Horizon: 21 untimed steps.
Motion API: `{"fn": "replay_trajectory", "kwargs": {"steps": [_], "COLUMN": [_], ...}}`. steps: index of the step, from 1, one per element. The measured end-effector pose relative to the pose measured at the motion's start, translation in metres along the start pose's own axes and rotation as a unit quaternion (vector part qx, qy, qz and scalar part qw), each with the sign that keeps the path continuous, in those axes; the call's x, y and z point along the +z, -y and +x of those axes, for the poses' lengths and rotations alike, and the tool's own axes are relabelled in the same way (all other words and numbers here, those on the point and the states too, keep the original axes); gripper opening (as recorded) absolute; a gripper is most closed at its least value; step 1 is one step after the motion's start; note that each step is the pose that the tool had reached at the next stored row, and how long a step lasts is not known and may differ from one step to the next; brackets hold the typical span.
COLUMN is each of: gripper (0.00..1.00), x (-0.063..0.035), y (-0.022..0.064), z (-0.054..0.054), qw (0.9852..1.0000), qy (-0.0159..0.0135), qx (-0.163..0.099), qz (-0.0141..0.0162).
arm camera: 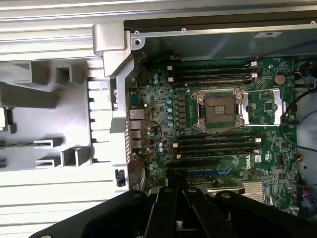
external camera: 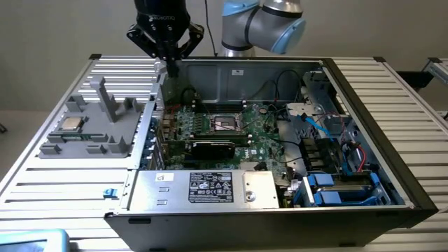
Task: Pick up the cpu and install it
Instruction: 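Reach for the cpu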
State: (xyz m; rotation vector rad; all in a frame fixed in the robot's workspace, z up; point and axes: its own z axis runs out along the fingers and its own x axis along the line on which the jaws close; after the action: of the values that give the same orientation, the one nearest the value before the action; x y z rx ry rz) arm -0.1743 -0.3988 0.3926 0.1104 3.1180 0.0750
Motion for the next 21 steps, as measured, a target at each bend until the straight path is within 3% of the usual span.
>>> {"fn": "replay_trajectory", "kwargs": {"steps": [21], "gripper": [0.11], "x": [-0.0013], "y": [0.0066], "z": [0.094], "qw": [1.0], "qy": [-0.0017], "qx": [0.0], "qz": [0.0001]}}
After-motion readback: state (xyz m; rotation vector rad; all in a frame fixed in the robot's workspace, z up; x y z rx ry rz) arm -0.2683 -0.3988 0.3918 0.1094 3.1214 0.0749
